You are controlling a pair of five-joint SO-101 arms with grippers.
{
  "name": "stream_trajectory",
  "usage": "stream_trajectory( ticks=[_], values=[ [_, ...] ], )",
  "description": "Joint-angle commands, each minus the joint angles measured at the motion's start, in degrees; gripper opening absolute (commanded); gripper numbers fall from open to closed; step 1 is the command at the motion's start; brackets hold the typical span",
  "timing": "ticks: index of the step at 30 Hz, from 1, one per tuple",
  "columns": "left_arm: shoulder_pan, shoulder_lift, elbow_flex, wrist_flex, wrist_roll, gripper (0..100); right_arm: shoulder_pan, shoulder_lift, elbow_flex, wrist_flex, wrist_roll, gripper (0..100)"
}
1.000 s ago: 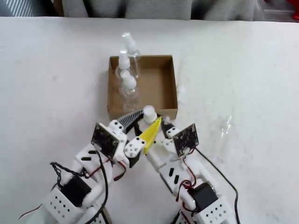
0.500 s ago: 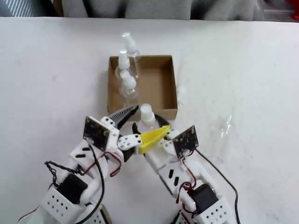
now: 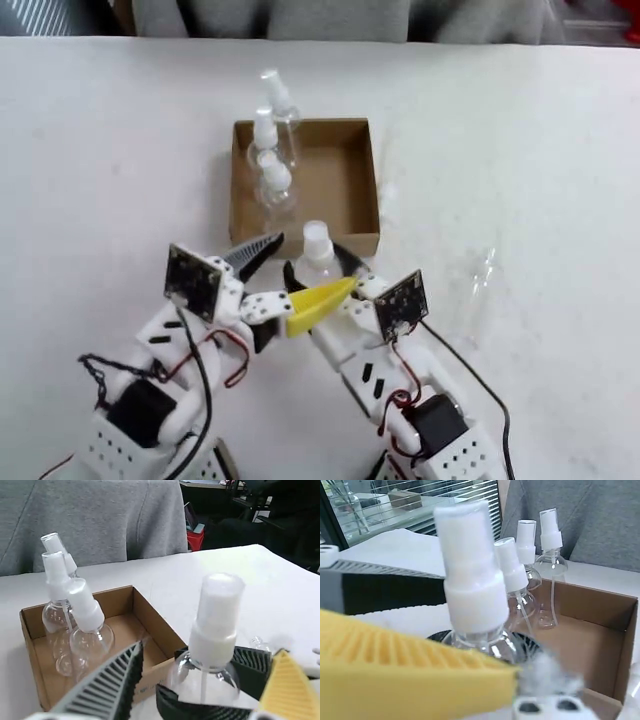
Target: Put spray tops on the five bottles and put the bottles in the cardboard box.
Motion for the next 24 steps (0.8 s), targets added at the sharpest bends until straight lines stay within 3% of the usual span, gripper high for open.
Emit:
stream_trajectory(
  ticks=[1, 9, 11, 17, 24],
  values=[
    [3.4, -10.5, -2.5, 7.4, 0.5, 40, 0.9, -0.6, 0.4, -1.3, 0.0, 1.6],
    [0.2, -10.4, -2.7, 6.8, 0.7, 39, 1.1, -0.6, 0.4, -1.3, 0.0, 1.6],
    [-1.8, -10.4, -2.6, 3.2, 0.7, 33, 1.1, -0.6, 0.4, -1.3, 0.0, 1.6],
    [-10.6, -10.3, -2.8, -9.5, 0.6, 4, 1.1, -0.5, 0.4, -1.2, 0.0, 1.6],
    [-19.4, -10.4, -3.0, -13.4, 0.7, 2, 1.4, -0.5, 0.4, -1.1, 0.0, 1.6]
  ],
)
